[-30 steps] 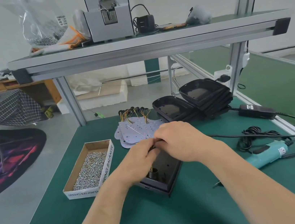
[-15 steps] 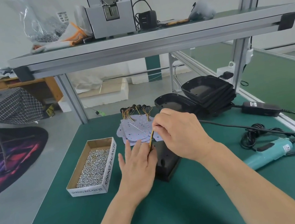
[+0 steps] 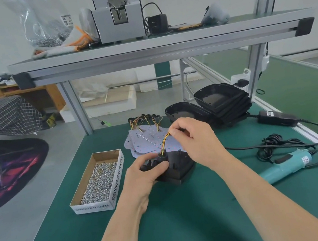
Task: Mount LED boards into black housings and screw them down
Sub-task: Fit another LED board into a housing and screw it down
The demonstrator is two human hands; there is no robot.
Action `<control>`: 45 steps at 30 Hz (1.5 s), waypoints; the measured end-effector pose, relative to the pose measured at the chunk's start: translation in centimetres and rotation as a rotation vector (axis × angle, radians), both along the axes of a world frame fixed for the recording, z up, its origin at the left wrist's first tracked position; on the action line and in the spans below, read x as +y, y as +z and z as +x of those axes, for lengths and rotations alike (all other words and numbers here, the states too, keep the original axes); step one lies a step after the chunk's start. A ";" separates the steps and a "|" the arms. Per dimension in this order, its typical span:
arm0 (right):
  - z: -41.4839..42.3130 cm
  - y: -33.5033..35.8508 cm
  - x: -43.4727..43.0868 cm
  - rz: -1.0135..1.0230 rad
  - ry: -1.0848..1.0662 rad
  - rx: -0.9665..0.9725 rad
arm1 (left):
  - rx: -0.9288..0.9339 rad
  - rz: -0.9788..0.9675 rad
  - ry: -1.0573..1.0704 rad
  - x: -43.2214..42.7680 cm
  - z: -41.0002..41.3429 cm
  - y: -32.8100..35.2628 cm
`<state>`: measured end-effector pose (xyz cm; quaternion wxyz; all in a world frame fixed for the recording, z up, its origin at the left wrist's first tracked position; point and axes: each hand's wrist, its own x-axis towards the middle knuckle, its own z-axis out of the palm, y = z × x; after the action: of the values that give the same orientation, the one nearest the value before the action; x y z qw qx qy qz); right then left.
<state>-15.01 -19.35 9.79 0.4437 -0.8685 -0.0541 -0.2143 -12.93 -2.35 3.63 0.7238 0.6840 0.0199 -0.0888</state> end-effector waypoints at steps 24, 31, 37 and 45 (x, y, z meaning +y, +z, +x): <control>1.2 -0.1 -1.7 -0.411 0.298 0.393 | -0.268 0.249 -0.076 1.0 0.9 0.6; 0.5 -2.0 -1.1 -0.092 0.268 0.338 | -0.353 0.295 -0.163 0.8 0.6 0.9; -0.5 -2.7 -0.1 -0.255 0.243 0.217 | -0.316 0.266 -0.138 0.6 0.7 1.1; -1.3 -4.3 0.8 -0.273 0.134 0.017 | -0.284 0.286 -0.115 0.2 0.8 0.8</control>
<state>-16.33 -18.57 5.51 0.3352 -0.9170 -0.1367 -0.1673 -12.13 -2.19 4.44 0.6087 0.7854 -0.1089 -0.0290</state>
